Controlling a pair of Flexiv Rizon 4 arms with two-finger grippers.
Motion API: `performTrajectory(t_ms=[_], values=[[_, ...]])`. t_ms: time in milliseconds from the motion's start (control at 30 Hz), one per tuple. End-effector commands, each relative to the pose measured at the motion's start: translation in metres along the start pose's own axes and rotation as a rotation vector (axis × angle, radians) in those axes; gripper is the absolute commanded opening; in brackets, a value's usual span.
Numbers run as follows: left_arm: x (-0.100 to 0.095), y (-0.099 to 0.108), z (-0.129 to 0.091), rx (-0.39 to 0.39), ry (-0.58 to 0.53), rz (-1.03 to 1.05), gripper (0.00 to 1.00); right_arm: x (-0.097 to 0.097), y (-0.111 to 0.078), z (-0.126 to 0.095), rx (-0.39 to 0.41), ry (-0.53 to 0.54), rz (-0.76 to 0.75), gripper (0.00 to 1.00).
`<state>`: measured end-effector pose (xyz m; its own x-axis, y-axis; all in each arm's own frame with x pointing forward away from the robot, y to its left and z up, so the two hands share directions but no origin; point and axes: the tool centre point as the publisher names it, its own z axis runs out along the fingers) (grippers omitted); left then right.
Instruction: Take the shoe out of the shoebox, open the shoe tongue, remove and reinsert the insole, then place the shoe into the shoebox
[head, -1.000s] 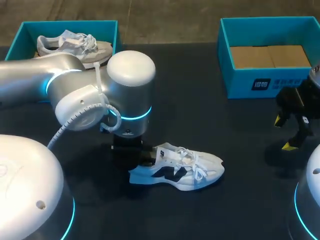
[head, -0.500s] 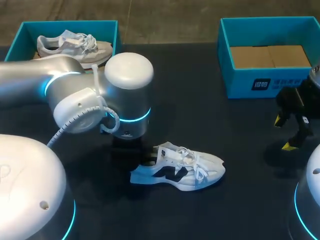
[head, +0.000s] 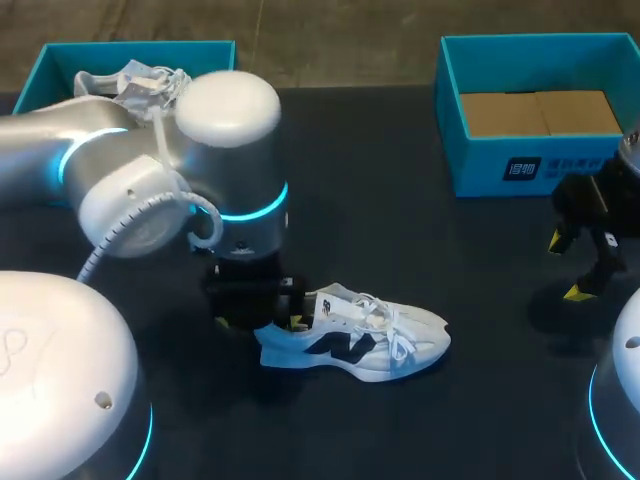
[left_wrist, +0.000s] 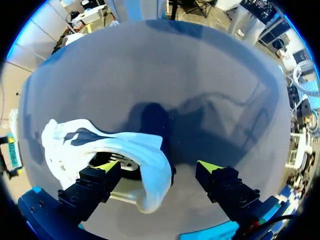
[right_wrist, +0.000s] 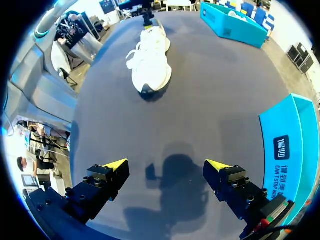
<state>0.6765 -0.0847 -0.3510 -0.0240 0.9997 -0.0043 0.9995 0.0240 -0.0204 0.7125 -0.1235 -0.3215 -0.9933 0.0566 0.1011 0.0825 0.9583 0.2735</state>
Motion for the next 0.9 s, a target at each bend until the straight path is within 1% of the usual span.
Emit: performTrajectory(t_ms=[33, 100, 133, 200, 267, 400, 633, 667, 767, 900], values=[[0.024, -0.008, -0.032, 0.025, -0.051, -0.037, 1.0, 0.001, 0.0, 0.0, 0.003, -0.001, 0.001, 1.0], [0.027, -0.01, -0.04, 0.048, -0.061, -0.083, 1.0, 0.001, 0.0, 0.0, 0.003, -0.001, 0.001, 1.0], [0.029, -0.011, -0.043, 0.074, -0.084, -0.097, 1.0, 0.001, 0.0, 0.0, 0.003, -0.001, 0.001, 1.0], [0.033, -0.013, -0.05, 0.085, -0.106, -0.125, 1.0, 0.001, 0.0, 0.0, 0.003, -0.001, 0.001, 1.0], [0.037, -0.015, -0.056, 0.114, -0.143, -0.139, 1.0, 0.001, 0.0, 0.0, 0.003, -0.001, 0.001, 1.0], [0.043, -0.019, -0.066, 0.119, -0.184, -0.161, 1.0, 0.001, 0.0, 0.0, 0.003, -0.001, 0.001, 1.0], [0.053, -0.025, -0.083, 0.162, -0.245, -0.185, 1.0, 0.001, 0.0, 0.0, 0.003, -0.001, 0.001, 1.0], [0.055, -0.026, -0.085, 0.177, -0.253, -0.197, 1.0, 0.001, 0.0, 0.0, 0.003, -0.001, 0.001, 1.0], [0.064, -0.027, -0.091, 0.287, -0.265, -0.195, 1.0, 0.001, 0.0, 0.0, 0.003, -0.001, 0.001, 1.0], [0.064, -0.027, -0.091, 0.287, -0.265, -0.195, 1.0, 0.001, 0.0, 0.0, 0.003, -0.001, 0.001, 1.0]])
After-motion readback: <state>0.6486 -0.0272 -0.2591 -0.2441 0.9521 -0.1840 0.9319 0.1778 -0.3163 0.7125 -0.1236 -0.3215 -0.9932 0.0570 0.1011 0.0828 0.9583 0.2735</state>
